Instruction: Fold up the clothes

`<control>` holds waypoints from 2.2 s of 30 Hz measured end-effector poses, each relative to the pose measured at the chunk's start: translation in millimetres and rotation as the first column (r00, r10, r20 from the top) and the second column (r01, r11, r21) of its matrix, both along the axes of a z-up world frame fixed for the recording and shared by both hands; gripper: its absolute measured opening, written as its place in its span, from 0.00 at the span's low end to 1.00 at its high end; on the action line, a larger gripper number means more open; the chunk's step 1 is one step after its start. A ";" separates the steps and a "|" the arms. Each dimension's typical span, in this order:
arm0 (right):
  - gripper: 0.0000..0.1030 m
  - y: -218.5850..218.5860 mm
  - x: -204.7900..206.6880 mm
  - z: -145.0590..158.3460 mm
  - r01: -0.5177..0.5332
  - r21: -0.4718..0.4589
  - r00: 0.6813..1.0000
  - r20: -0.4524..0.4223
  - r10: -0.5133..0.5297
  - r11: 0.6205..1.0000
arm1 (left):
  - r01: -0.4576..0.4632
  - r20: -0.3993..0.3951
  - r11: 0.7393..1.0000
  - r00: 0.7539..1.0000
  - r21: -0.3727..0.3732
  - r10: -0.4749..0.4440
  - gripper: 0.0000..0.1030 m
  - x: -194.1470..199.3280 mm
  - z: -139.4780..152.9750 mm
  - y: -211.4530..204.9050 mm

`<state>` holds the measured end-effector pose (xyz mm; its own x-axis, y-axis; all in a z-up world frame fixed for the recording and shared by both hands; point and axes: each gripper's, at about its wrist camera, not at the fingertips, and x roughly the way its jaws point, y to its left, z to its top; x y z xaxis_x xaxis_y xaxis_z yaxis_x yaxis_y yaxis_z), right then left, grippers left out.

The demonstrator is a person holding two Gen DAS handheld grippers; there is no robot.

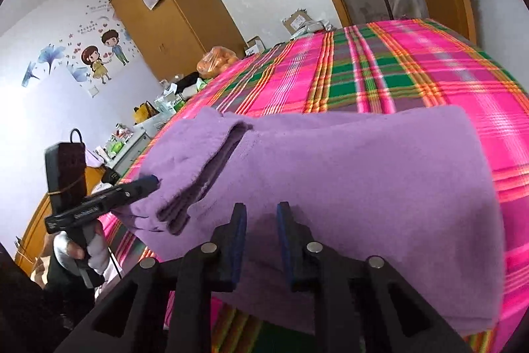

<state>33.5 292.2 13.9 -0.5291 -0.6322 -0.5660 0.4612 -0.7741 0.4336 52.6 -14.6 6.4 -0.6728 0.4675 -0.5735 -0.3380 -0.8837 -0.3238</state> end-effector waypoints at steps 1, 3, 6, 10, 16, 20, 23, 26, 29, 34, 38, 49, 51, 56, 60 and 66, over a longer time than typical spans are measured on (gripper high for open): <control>0.20 5.4 -0.1 1.3 0.012 -0.009 1.000 0.001 -0.012 1.000 | 0.000 -0.002 1.000 1.000 0.003 0.000 0.16 -0.1 0.5 0.5; 0.21 16.5 -0.8 3.0 0.038 -0.024 0.999 0.008 -0.038 0.999 | 0.001 -0.006 1.000 1.000 0.007 -0.001 0.16 -1.0 1.3 1.5; 0.19 35.0 -7.5 -4.6 0.091 -0.041 0.994 0.067 -0.088 0.995 | 0.002 -0.007 1.000 1.000 0.011 -0.002 0.16 -5.6 1.6 2.7; 0.21 50.9 -12.3 0.9 0.124 -0.053 0.991 0.062 -0.120 0.991 | 0.002 0.007 1.000 1.000 0.020 -0.002 0.16 -9.6 -1.5 2.3; 0.22 87.8 -43.8 -2.4 0.304 -0.117 0.942 0.184 -0.280 0.945 | 0.000 0.022 0.999 1.000 0.048 -0.001 0.16 -12.9 -5.7 -0.7; 0.23 102.4 -60.8 -2.7 0.371 -0.199 0.918 0.226 -0.326 0.907 | 0.000 0.026 0.998 1.000 0.057 -0.001 0.16 -14.2 -8.0 -1.2; 0.22 105.8 -66.6 -11.0 0.383 -0.214 0.908 0.267 -0.323 0.899 | -0.001 0.030 0.998 1.000 0.064 -0.001 0.16 -14.7 -9.1 -1.6; 0.26 107.7 -58.9 -5.6 0.380 -0.217 0.914 0.238 -0.329 0.899 | -0.002 0.027 0.998 1.000 0.061 0.000 0.16 -14.1 -9.3 -0.5; 0.40 116.5 -48.4 -3.4 0.389 -0.211 0.913 0.218 -0.344 0.897 | -0.002 0.026 0.998 1.000 0.060 0.001 0.16 -14.2 -9.1 -0.1; 0.42 135.5 -35.4 -10.9 0.398 -0.175 0.902 0.252 -0.350 0.901 | -0.006 0.030 0.998 1.000 0.070 0.003 0.16 -14.7 -9.2 -1.2; 0.43 125.6 -34.0 -6.2 0.337 -0.134 0.922 0.248 -0.297 0.932 | -0.010 0.024 0.998 1.000 0.055 0.009 0.16 -13.9 -8.2 1.5; 0.44 116.9 -27.7 0.0 0.140 -0.052 0.929 0.352 -0.112 0.989 | -0.012 0.025 0.998 1.000 0.066 0.011 0.16 -13.5 -8.9 -0.3; 0.44 120.7 -23.3 -2.7 0.127 -0.078 0.918 0.386 -0.087 0.989 | -0.012 0.028 0.997 1.000 0.074 0.010 0.17 -14.0 -9.3 -1.2; 0.45 122.5 -26.9 -10.8 0.165 -0.165 0.896 0.437 -0.078 0.972 | -0.012 0.029 0.997 1.000 0.080 0.009 0.17 -14.8 -9.7 -2.5; 0.39 114.7 -31.6 -18.2 0.205 -0.221 0.899 0.427 -0.094 0.954 | -0.014 0.027 0.997 1.000 0.073 0.012 0.17 -15.6 -9.5 -2.3; 0.16 106.3 -26.3 -6.8 0.225 -0.257 0.923 0.366 -0.121 0.940 | -0.013 0.026 0.997 1.000 0.072 0.011 0.17 -15.5 -9.7 -2.4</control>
<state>7.3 398.5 7.1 -0.4533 -0.7111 -0.5375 0.1162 -0.6450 0.7553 37.2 -17.0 -3.3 -0.6643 0.4997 -0.5559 -0.3179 -0.8619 -0.3949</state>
